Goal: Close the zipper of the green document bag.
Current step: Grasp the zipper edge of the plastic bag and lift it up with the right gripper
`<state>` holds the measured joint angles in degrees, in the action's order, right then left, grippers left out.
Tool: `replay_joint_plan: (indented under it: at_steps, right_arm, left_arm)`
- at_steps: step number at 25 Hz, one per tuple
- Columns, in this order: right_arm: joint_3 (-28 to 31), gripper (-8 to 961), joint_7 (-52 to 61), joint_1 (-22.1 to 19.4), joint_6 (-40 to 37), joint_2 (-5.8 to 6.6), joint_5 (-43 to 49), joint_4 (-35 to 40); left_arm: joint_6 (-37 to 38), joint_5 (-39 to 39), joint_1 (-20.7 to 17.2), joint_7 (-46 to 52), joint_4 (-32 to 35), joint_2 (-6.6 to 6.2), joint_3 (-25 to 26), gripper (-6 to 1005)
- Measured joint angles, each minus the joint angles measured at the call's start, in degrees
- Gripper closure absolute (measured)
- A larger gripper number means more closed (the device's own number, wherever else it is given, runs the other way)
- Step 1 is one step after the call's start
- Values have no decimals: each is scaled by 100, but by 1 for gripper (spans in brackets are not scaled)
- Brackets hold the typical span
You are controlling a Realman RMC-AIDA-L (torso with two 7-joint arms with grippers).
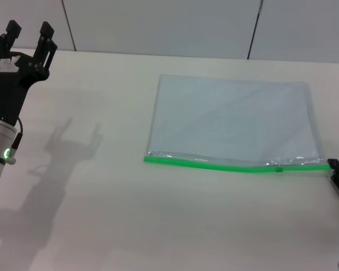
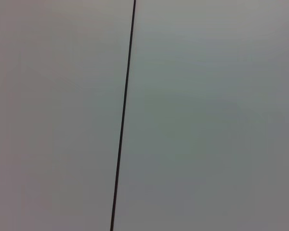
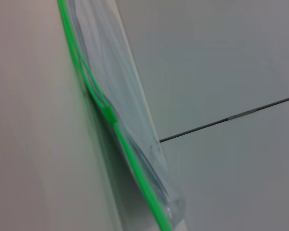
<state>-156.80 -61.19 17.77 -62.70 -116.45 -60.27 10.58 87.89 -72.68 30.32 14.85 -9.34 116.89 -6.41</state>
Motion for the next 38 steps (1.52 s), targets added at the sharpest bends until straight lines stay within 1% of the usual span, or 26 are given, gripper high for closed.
replay_joint_plan:
  at_steps: [5,16,23,29,33,38]
  right_arm:
    - [-28,299,-56,18,129,-1,9,118]
    - [-369,301,-87,174,173,0,32,370]
    - [-377,302,-103,392,233,0,32,387]
    - [-335,302,-428,508,666,6,-28,524]
    - [-325,303,-459,524,702,8,-36,586]
    - [-317,461,-461,533,705,7,-42,629]
  left_arm:
    - [0,0,4,0,-9,0,0,324]
    - [0,-1,16,0,-15,0,-5,325]
    - [0,-16,35,0,-30,0,-9,325]
    - [0,-31,57,0,-35,0,-9,326]
    - [0,-36,67,0,-35,0,-9,326]
    - [0,-43,71,0,-33,0,-9,327]
